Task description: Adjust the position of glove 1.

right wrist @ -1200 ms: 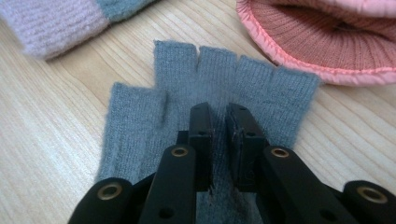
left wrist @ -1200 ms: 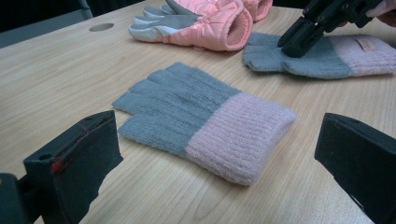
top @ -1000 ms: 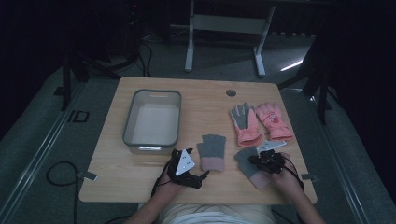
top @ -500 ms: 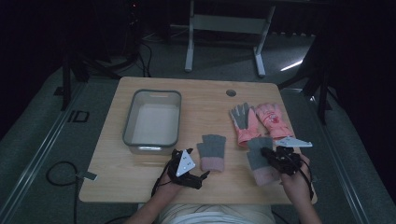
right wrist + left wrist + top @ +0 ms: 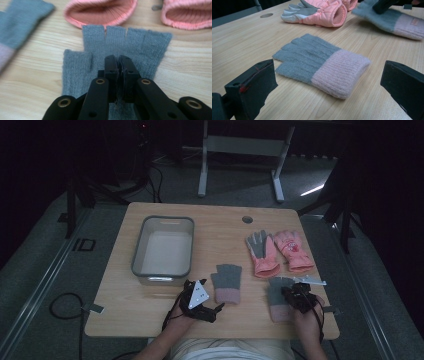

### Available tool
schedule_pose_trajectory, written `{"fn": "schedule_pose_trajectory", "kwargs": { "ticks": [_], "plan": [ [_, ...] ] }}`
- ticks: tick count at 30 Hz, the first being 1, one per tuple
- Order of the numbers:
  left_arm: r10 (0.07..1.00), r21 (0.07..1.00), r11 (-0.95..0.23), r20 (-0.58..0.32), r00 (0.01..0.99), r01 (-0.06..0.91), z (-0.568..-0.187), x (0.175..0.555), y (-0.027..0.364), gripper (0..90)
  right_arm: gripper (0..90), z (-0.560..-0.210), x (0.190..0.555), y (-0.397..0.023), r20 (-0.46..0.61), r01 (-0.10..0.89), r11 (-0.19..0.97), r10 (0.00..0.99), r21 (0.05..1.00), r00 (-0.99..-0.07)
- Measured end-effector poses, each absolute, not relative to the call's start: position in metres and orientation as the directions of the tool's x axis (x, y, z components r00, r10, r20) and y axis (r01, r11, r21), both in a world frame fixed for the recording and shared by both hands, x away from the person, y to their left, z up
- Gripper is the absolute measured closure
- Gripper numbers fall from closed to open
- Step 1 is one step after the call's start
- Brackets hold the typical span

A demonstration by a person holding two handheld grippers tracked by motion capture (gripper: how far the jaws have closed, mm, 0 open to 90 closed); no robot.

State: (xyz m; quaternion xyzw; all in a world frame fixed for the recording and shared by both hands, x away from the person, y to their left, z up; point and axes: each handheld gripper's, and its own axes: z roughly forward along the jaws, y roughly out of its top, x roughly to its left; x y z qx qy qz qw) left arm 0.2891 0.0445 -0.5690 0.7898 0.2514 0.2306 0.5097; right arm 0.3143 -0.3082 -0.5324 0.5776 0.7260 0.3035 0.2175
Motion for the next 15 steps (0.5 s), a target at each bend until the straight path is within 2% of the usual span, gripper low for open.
{"fn": "schedule_pose_trajectory", "kwargs": {
  "ticks": [4,12,15],
  "plan": [
    [0.632,0.921,-0.354,0.110,0.767,0.160,-0.569,0.289,0.044,0.0,80.1,-0.543,0.319,-0.311,0.012,0.714,0.150,0.976,0.684,-0.217],
    [0.631,0.921,-0.355,0.109,0.768,0.161,-0.569,0.289,0.044,0.0,74.6,-0.547,0.324,-0.314,0.007,0.717,0.181,0.968,0.673,-0.251],
    [0.631,0.921,-0.354,0.108,0.768,0.161,-0.569,0.289,0.045,0.0,68.3,-0.547,0.324,-0.316,0.026,0.715,0.174,0.966,0.677,-0.259]
  ]
}}
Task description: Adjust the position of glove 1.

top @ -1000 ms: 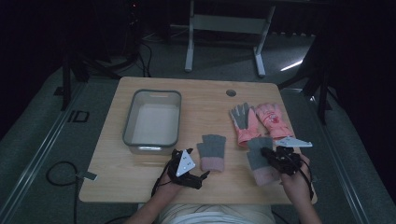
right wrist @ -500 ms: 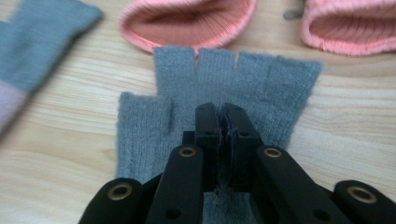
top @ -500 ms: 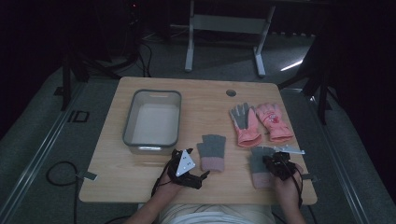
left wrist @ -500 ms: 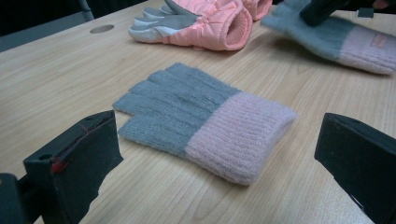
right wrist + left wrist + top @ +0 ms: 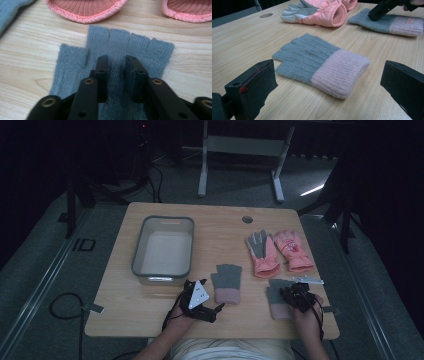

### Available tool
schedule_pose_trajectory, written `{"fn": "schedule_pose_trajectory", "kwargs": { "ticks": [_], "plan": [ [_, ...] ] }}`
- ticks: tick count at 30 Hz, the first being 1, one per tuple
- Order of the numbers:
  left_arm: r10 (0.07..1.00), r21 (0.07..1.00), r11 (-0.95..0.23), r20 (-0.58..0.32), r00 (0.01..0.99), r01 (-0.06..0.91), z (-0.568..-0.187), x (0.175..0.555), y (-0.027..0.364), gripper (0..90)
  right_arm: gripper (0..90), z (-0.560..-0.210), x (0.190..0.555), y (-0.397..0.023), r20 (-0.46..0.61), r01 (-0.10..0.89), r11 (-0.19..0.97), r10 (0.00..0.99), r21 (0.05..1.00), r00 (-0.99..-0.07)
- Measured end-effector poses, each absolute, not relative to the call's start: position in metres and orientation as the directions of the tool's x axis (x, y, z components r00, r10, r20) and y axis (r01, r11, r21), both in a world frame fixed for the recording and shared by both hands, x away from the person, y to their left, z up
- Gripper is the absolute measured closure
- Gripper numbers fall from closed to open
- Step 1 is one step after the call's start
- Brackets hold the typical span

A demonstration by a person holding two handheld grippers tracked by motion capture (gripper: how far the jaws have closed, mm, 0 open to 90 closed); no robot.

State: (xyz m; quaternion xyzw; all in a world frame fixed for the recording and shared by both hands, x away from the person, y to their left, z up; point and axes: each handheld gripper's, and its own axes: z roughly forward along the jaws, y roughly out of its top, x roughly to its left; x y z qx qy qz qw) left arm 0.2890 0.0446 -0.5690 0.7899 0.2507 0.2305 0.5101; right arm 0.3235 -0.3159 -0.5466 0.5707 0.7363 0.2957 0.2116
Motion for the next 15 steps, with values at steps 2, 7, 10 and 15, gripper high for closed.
{"fn": "schedule_pose_trajectory", "kwargs": {
  "ticks": [2,7,10,15],
  "plan": [
    [0.631,0.921,-0.355,0.109,0.768,0.160,-0.569,0.289,0.044,0.0,64.8,-0.545,0.322,-0.318,0.026,0.706,0.184,0.961,0.684,-0.275],
    [0.630,0.921,-0.354,0.109,0.769,0.160,-0.569,0.289,0.044,0.0,64.7,-0.533,0.319,-0.325,0.026,0.658,0.263,0.918,0.706,-0.395],
    [0.630,0.922,-0.352,0.106,0.770,0.161,-0.569,0.289,0.045,0.0,64.7,-0.530,0.316,-0.329,0.007,0.616,0.343,0.870,0.709,-0.493],
    [0.630,0.922,-0.354,0.109,0.769,0.160,-0.569,0.289,0.044,0.0,63.8,-0.537,0.315,-0.338,-0.019,0.618,0.403,0.847,0.675,-0.531]
  ]
}}
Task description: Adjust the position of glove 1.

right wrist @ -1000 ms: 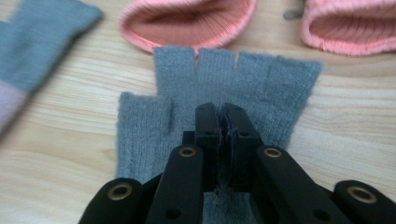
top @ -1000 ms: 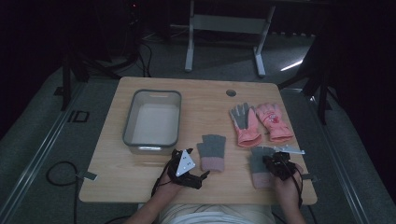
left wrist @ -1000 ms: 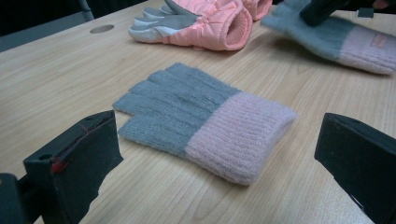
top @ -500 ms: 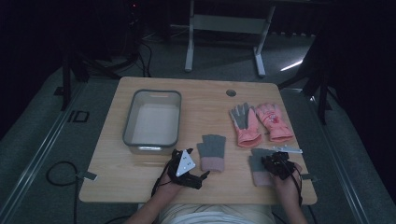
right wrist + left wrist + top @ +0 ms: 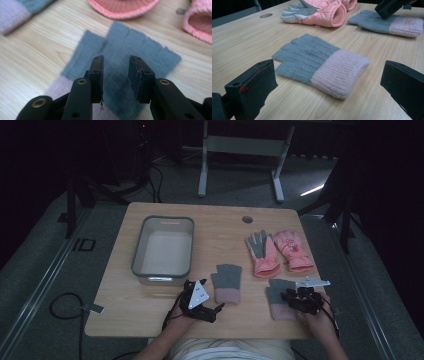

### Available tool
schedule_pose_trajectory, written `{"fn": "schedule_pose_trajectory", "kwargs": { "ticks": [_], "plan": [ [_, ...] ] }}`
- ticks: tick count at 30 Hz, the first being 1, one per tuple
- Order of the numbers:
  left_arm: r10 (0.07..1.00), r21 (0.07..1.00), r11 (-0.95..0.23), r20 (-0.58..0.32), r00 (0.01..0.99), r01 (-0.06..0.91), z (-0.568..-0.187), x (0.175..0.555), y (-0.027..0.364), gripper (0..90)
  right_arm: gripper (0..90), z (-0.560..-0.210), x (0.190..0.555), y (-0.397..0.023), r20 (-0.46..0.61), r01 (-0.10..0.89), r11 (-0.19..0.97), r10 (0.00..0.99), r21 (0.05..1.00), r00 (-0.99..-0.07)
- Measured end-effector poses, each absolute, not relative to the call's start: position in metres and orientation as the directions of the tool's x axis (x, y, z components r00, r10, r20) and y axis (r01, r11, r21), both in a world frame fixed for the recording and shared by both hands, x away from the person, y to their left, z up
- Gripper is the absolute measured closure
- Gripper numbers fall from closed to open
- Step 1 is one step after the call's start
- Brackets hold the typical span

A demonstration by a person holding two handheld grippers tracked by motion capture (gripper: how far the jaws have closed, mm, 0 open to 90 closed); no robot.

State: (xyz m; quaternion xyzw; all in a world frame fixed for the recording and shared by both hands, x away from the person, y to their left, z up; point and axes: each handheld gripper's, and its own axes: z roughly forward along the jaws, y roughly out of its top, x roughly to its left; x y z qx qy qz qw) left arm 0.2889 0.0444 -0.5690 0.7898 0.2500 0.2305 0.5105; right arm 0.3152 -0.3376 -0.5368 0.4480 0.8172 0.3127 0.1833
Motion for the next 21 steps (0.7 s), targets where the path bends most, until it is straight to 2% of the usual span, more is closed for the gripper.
{"fn": "schedule_pose_trajectory", "kwargs": {
  "ticks": [7,11,13,14,21],
  "plan": [
    [0.628,0.924,-0.349,0.104,0.771,0.159,-0.569,0.289,0.045,0.0,63.6,-0.549,0.316,-0.347,0.036,0.626,0.364,0.846,0.690,-0.532],
    [0.626,0.923,-0.352,0.108,0.772,0.157,-0.569,0.289,0.045,0.0,70.2,-0.550,0.314,-0.344,-0.009,0.606,0.394,0.843,0.691,-0.538],
    [0.628,0.923,-0.352,0.108,0.771,0.157,-0.569,0.289,0.045,0.0,79.8,-0.548,0.314,-0.338,-0.046,0.608,0.426,0.841,0.671,-0.539],
    [0.628,0.923,-0.352,0.108,0.771,0.157,-0.569,0.289,0.045,0.0,81.6,-0.548,0.314,-0.336,-0.055,0.607,0.430,0.842,0.668,-0.537],
    [0.627,0.925,-0.346,0.102,0.772,0.158,-0.569,0.289,0.046,0.0,85.3,-0.536,0.310,-0.330,-0.034,0.619,0.384,0.866,0.685,-0.499]
  ]
}}
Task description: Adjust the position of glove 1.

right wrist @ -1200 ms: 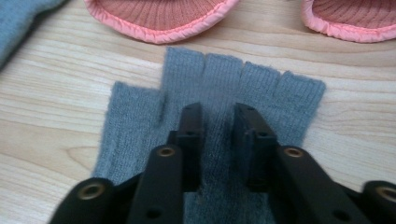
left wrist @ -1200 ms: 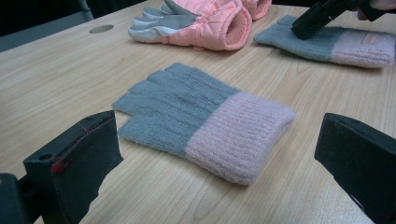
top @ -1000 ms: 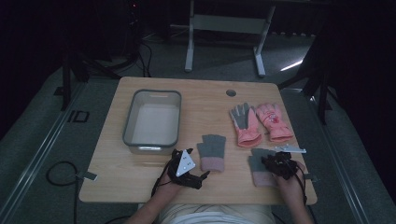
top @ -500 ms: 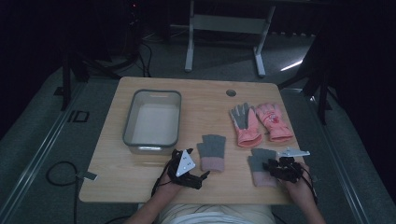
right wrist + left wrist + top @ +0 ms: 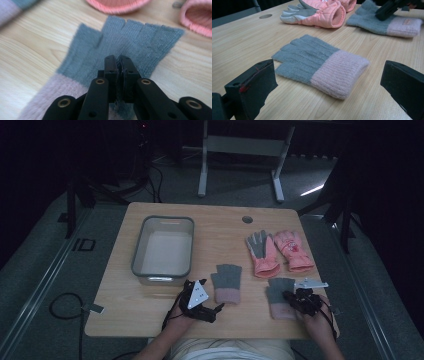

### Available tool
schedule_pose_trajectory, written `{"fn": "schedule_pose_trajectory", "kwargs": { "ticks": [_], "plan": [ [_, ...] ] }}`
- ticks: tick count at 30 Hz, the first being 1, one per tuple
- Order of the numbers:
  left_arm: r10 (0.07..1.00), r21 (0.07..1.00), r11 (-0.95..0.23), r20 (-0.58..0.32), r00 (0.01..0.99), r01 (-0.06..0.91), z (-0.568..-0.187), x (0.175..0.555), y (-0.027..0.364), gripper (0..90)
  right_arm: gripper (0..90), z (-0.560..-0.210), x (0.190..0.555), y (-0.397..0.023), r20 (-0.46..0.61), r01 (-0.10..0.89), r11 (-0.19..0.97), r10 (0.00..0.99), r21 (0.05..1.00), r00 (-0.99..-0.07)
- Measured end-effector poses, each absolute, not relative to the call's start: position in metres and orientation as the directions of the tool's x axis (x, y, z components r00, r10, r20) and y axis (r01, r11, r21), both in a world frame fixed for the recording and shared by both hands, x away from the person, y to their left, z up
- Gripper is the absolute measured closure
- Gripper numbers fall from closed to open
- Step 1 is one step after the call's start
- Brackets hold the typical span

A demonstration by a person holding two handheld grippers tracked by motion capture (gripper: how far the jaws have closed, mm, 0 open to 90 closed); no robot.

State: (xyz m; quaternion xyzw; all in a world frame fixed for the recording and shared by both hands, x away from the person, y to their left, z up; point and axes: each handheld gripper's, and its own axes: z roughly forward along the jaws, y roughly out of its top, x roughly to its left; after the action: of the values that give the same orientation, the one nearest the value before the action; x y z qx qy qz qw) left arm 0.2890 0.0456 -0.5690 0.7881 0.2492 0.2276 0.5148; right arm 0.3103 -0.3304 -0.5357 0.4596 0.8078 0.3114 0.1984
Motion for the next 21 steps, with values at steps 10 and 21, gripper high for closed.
{"fn": "schedule_pose_trajectory", "kwargs": {
  "ticks": [10,21],
  "plan": [
    [0.629,0.925,-0.348,0.108,0.770,0.154,-0.569,0.289,0.045,0.0,85.4,-0.461,0.317,-0.279,0.020,0.495,0.298,0.842,0.816,-0.540],
    [0.632,0.922,-0.363,0.136,0.763,0.136,-0.569,0.286,0.044,0.0,85.4,-0.467,0.344,-0.217,0.070,0.504,0.294,0.809,0.812,-0.584]
  ]
}}
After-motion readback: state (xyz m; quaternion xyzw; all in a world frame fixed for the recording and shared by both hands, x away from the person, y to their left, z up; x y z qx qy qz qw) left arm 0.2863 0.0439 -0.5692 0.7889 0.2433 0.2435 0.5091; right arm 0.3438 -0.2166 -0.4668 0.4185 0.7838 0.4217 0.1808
